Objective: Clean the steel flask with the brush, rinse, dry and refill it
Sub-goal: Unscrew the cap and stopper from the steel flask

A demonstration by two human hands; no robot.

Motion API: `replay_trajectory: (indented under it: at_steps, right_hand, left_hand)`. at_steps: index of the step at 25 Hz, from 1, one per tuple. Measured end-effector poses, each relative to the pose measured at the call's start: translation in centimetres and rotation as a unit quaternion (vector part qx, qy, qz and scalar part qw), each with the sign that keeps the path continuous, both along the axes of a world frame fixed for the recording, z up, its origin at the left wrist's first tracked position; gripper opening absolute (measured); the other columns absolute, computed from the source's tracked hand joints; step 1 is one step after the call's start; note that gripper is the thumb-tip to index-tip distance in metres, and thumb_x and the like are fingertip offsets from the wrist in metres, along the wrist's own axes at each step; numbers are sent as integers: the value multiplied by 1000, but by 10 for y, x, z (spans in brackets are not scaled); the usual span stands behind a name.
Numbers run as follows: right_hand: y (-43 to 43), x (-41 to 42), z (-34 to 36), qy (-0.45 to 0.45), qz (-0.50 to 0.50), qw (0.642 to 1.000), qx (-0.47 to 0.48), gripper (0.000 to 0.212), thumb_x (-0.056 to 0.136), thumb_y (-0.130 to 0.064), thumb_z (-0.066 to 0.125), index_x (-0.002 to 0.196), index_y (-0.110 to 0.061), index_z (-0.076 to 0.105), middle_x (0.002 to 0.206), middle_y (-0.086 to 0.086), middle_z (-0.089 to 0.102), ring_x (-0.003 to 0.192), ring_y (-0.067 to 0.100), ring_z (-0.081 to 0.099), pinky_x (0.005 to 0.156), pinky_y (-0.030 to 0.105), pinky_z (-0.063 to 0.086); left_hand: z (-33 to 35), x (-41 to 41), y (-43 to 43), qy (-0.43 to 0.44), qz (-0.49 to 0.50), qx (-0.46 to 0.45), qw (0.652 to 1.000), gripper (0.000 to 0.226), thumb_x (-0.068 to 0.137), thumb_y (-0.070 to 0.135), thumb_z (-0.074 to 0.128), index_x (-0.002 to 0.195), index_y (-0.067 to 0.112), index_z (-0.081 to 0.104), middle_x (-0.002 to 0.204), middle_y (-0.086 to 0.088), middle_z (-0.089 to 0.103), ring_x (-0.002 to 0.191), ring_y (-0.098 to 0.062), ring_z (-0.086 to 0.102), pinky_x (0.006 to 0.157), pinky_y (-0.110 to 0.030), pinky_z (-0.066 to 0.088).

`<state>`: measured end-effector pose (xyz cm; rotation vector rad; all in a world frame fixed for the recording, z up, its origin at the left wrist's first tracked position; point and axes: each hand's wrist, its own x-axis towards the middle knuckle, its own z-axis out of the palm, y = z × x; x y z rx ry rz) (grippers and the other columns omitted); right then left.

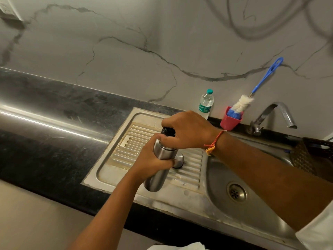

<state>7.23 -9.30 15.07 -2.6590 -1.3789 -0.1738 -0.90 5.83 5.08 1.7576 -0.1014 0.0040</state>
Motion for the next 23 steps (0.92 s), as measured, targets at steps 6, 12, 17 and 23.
replay_trajectory:
  at_steps: [6,12,17,23]
  right_hand:
    - [-4,2,23,105,44,986,-122,47,93,-55,57,125,-22,59,107,-1,65,93,15,59,83,35,55]
    - [-4,3,34,143,90,978,-125,50,87,-26,75,133,-25,56,127,-2,60,115,17,55,97,38,51]
    - [-9,-2,31,152,-26,987,-38,58,86,-57,66,130,-24,50,119,0,63,100,17,62,84,33,56]
    - [3,-6,23,136,-157,967,-149,63,88,-75,44,96,-16,67,77,0,68,65,11,64,66,29,58]
  left_hand:
    - [5,7,11,12,-69,21,997,65,68,2,82,123,28,57,106,2,71,97,-20,71,85,-39,62]
    - [6,9,9,13,-62,23,998,62,74,-14,79,117,26,59,95,5,72,86,-17,70,79,-33,62]
    - [-2,9,5,-1,-16,53,998,69,70,8,88,119,44,56,106,12,71,94,-13,71,83,-39,63]
    - [-4,8,0,-14,11,69,997,68,65,19,90,115,46,55,103,15,71,91,-12,72,80,-43,62]
